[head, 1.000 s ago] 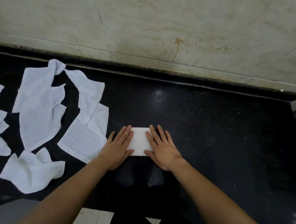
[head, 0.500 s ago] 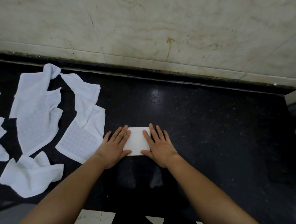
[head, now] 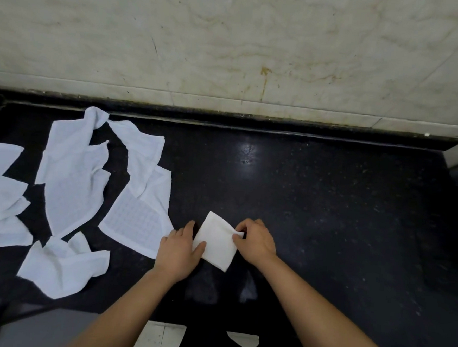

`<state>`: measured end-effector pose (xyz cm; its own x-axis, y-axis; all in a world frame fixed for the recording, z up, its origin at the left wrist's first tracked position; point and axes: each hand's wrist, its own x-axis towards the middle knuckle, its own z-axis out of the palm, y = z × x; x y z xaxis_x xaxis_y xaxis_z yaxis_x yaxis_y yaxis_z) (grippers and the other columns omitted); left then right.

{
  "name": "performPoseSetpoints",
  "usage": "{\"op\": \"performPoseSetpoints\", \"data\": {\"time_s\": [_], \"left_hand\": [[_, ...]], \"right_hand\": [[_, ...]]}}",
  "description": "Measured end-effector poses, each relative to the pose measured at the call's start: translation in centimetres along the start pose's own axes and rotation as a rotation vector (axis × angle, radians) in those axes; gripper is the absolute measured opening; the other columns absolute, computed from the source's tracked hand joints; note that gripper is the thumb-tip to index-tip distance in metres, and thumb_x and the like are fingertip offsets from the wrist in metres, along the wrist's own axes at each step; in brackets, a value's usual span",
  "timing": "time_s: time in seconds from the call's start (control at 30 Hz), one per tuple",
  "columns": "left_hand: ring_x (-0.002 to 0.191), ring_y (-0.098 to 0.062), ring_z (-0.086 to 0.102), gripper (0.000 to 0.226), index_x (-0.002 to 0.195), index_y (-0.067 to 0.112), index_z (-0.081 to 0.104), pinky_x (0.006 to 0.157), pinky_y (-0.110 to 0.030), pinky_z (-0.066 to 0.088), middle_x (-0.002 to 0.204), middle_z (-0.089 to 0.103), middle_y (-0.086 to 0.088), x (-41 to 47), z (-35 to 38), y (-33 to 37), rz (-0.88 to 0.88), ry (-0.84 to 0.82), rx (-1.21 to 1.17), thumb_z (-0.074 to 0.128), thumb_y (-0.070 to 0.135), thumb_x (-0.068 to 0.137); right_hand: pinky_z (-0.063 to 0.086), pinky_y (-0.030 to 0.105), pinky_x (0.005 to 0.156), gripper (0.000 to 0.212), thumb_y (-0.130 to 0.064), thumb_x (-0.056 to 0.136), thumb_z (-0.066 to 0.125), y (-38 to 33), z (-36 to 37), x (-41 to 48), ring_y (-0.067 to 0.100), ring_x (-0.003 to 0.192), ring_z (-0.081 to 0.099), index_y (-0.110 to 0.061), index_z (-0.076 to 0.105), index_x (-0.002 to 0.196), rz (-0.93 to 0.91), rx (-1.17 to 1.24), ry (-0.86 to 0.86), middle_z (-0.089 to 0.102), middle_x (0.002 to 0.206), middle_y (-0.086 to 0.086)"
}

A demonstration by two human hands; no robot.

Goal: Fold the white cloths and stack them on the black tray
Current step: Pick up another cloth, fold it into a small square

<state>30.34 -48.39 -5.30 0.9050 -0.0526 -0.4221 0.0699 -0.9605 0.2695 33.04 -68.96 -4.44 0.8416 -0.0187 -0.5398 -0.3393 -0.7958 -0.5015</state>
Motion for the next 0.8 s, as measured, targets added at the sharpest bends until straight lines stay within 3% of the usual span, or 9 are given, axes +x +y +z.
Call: {"op": "performPoseSetpoints", "data": {"time_s": [0.1, 0.23, 0.27, 0.33, 0.4, 0.47, 0.53, 0.63, 0.8], "left_hand": [[0.125, -0.026, 0.048, 0.078, 0.154, 0.015, 0.018, 0.100, -0.040, 0.043, 0.139, 0.050, -0.007, 0.7, -1.1, 0.0, -0.018, 0.029, -0.042, 0.054, 0.048, 0.094], [0.145, -0.031, 0.018, 0.096, 0.158, 0.027, 0.004, 0.114, -0.044, 0.029, 0.157, 0.018, -0.011, 2.9, -3.3, 1.2, 0.128, -0.029, -0.001, 0.067, 0.042, 0.087], [0.148, -0.031, 0.011, 0.093, 0.157, 0.032, 0.009, 0.116, -0.047, 0.026, 0.159, 0.013, -0.010, 3.5, -3.8, 1.6, 0.149, -0.073, 0.010, 0.068, 0.041, 0.086], [0.148, -0.029, 0.013, 0.065, 0.146, 0.035, 0.041, 0.114, -0.050, 0.026, 0.156, 0.022, -0.005, 4.5, -4.7, 2.4, 0.217, -0.154, 0.045, 0.066, 0.037, 0.086], [0.131, -0.022, 0.043, 0.023, 0.109, 0.034, 0.066, 0.103, -0.044, 0.040, 0.131, 0.054, 0.003, 4.8, -5.8, 3.1, 0.283, -0.215, 0.029, 0.065, 0.032, 0.085], [0.097, -0.015, 0.065, 0.007, 0.085, 0.033, 0.067, 0.084, -0.035, 0.053, 0.097, 0.068, 0.007, 4.2, -6.8, 3.2, 0.266, -0.243, -0.192, 0.071, 0.027, 0.081], [0.083, -0.009, 0.069, 0.010, 0.088, 0.028, 0.072, 0.075, -0.028, 0.055, 0.087, 0.073, 0.006, 3.4, -8.1, 3.4, 0.207, -0.268, -0.498, 0.076, 0.022, 0.081], [0.094, -0.011, 0.072, 0.023, 0.110, 0.020, 0.072, 0.081, -0.028, 0.057, 0.102, 0.077, 0.003, 1.6, -10.2, 4.1, 0.104, -0.310, -0.950, 0.073, 0.015, 0.087], [0.105, -0.028, 0.070, 0.028, 0.116, 0.009, 0.067, 0.092, -0.046, 0.056, 0.112, 0.074, -0.010, -0.1, -11.9, 4.4, -0.005, -0.322, -1.315, 0.070, 0.017, 0.090]], "right_hand": [[0.045, 0.025, 0.075, 0.008, -0.024, 0.089, 0.063, -0.6, -0.6, -0.1, 0.010, 0.090, 0.058, -0.030, 0.062, 0.095, -0.030, 0.088, -0.047, 0.057, 0.095, -0.012], [0.044, 0.021, 0.073, 0.011, -0.028, 0.089, 0.066, -1.0, -2.2, -0.7, 0.006, 0.087, 0.057, -0.036, 0.058, 0.090, -0.162, 0.101, -0.086, 0.060, 0.097, -0.012], [0.044, 0.021, 0.073, 0.012, -0.028, 0.089, 0.067, -0.8, -2.6, -0.8, 0.005, 0.086, 0.057, -0.036, 0.058, 0.089, -0.192, 0.106, -0.109, 0.061, 0.097, -0.012], [0.046, 0.019, 0.071, 0.013, -0.028, 0.089, 0.068, -0.1, -3.6, -1.2, 0.002, 0.081, 0.057, -0.036, 0.059, 0.085, -0.215, 0.142, -0.143, 0.064, 0.094, -0.011], [0.047, 0.018, 0.066, 0.014, -0.025, 0.088, 0.070, 0.6, -4.3, -1.7, 0.000, 0.073, 0.056, -0.034, 0.059, 0.084, -0.195, 0.215, -0.131, 0.066, 0.087, -0.008], [0.046, 0.014, 0.063, 0.015, -0.017, 0.089, 0.072, 0.8, -5.3, -2.1, -0.001, 0.067, 0.054, -0.027, 0.061, 0.091, -0.158, 0.354, -0.113, 0.064, 0.080, -0.006], [0.049, 0.012, 0.071, 0.027, -0.013, 0.089, 0.074, 0.3, -6.6, -2.5, 0.002, 0.077, 0.061, -0.021, 0.063, 0.112, -0.109, 0.533, -0.174, 0.067, 0.090, -0.003], [0.052, 0.025, 0.097, 0.039, -0.017, 0.088, 0.075, -0.8, -8.7, -2.9, 0.013, 0.108, 0.068, -0.021, 0.065, 0.125, -0.095, 0.704, -0.281, 0.073, 0.115, 0.002], [0.051, 0.039, 0.104, 0.037, -0.005, 0.094, 0.064, -2.2, -9.9, -4.1, 0.022, 0.119, 0.064, -0.016, 0.063, 0.130, -0.116, 0.879, -0.333, 0.069, 0.126, 0.005]]}}
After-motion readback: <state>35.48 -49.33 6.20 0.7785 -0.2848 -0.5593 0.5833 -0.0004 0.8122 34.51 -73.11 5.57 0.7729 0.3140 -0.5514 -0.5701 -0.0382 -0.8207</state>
